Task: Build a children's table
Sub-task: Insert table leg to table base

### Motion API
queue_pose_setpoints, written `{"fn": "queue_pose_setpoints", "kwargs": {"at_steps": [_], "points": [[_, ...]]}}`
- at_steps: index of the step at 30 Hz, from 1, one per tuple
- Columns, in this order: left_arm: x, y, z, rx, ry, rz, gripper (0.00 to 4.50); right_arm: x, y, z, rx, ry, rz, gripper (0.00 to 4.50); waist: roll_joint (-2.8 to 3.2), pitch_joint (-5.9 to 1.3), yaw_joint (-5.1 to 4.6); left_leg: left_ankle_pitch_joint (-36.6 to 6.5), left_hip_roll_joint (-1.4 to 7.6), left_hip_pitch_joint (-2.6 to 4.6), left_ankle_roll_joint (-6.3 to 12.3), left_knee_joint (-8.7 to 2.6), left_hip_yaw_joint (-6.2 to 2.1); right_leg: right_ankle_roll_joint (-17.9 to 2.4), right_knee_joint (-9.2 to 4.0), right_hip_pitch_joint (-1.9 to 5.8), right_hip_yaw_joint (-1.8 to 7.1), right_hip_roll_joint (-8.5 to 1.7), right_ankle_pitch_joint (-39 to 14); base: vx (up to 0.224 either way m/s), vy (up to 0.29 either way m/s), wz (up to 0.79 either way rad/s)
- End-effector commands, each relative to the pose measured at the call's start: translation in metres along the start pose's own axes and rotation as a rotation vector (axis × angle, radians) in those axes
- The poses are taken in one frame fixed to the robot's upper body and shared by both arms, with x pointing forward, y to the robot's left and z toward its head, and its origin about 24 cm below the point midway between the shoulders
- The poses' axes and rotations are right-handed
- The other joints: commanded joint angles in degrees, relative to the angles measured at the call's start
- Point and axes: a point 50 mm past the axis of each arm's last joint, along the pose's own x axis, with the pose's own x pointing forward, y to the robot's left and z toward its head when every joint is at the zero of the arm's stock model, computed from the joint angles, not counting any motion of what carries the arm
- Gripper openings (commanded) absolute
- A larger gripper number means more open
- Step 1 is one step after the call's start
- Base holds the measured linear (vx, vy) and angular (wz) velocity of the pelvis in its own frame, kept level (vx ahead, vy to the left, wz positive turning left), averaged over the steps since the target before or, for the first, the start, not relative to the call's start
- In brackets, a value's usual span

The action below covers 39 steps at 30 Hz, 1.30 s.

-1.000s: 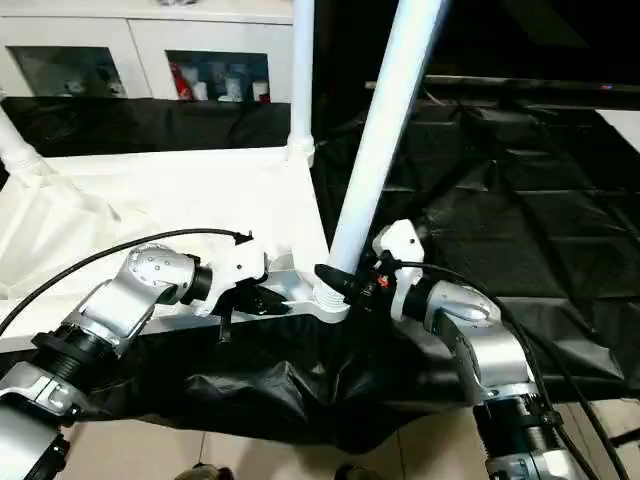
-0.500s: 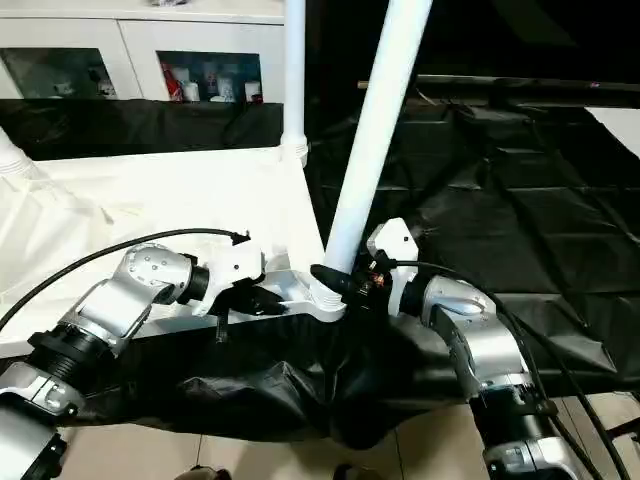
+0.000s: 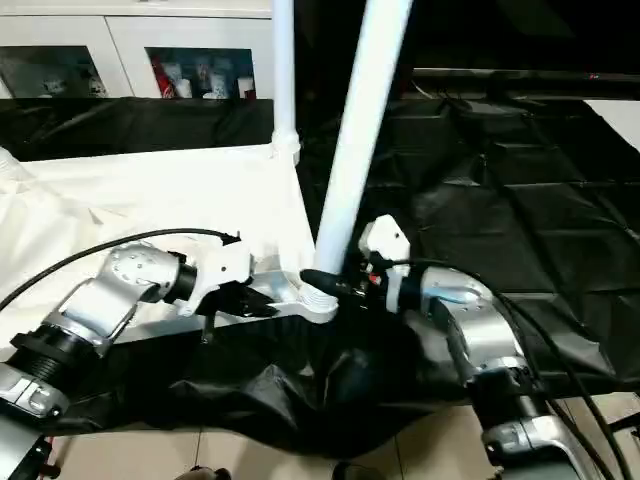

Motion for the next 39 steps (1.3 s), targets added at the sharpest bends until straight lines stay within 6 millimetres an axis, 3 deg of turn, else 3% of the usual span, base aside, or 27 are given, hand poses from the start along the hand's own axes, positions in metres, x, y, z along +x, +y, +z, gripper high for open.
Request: {"fn": "queue_pose_setpoints", "kwargs": {"at_steps": [1,3,6,12,17,20,28,32,37,39], "points": [[0.007,-0.001,0.027,0.103,-0.077,-0.034,0.0,0.012,0.007,-0.024,0.162,0.089,0.006,1.89,-0.34,-2.72,0.18,-20.45,1.78,0.5,2.03,-3.75,-0.88,-6.29,-5.47,1.92,2.97,-3.81,-34.96,0.0,0.0,0.0],[0.007,-0.001,0.027,0.09,-0.083,-0.029,0.0,0.011,0.0,-0.012,0.277,-0.019,-0.039,1.89,-0.21,-2.8,0.11,-20.86,1.82,0.62,1.84,-3.75,-0.95,-6.28,-5.62,1.87,2.93,-3.8,-35.21,0.0,0.0,0.0],[0.009,-0.001,0.026,0.087,-0.081,-0.027,0.0,0.007,-0.002,-0.011,0.292,-0.041,-0.057,1.88,-0.2,-2.91,0.19,-21.38,1.96,0.86,1.34,-3.76,-0.93,-6.39,-5.65,1.7,2.92,-3.74,-34.3,0.0,0.0,0.0],[0.01,-0.002,0.024,0.086,-0.069,-0.026,0.0,0.0,-0.008,-0.01,0.313,-0.068,-0.114,1.88,-0.24,-3.31,0.58,-17.59,2.24,0.34,1.51,-3.8,-0.59,-9.58,-4.28,1.97,3.5,-3.69,-25.13,0.0,0.0,0.0],[0.012,-0.002,0.023,0.084,-0.063,-0.029,0.0,-0.005,-0.008,-0.003,0.263,-0.06,-0.115,1.88,-0.19,-3.62,0.85,-14.13,2.15,0.11,2.12,-3.54,-0.21,-11.14,-3.57,2.38,3.73,-3.61,-20.56,0.0,0.0,0.0],[0.012,-0.001,0.023,0.083,-0.058,-0.029,0.0,-0.004,-0.006,0.0,0.222,-0.054,-0.1,1.88,-0.13,-3.71,0.97,-13.06,2.16,-0.02,2.25,-3.5,-0.19,-11.41,-3.27,2.53,3.72,-3.5,-18.71,0.0,0.0,0.0],[0.012,0.001,0.023,0.078,-0.057,-0.026,0.0,-0.009,-0.008,0.023,0.243,-0.207,-0.149,1.88,-0.01,-4.01,1.37,-13.62,2.14,0.16,1.94,-3.41,-0.17,-11.14,-3.4,2.65,3.74,-3.6,-19.66,0.0,0.0,0.0],[0.014,0.001,0.023,0.089,-0.055,-0.014,0.0,-0.015,-0.012,0.03,0.262,-0.284,-0.185,1.88,0.21,-4.44,1.83,-11.5,2.25,0.42,2.15,-3.17,-0.03,-12.03,-2.92,2.61,3.83,-3.53,-15.8,0.0,0.0,0.0],[0.014,0.002,0.026,0.07,-0.082,-0.008,0.0,-0.018,-0.014,0.036,0.253,-0.302,-0.196,1.88,0.24,-4.92,2.34,-8.74,2.2,0.16,2.63,-2.9,0.0,-13.33,-2.0,3.03,3.84,-3.43,-10.58,0.0,0.0,0.0],[0.013,0.002,0.026,0.055,-0.093,-0.013,0.45,-0.019,-0.014,0.037,0.254,-0.305,-0.2,1.88,0.23,-4.93,2.59,-8.86,2.14,0.24,2.69,-2.82,0.15,-13.5,-1.93,3.01,3.94,-3.42,-10.52,0.0,0.0,0.0]]}}
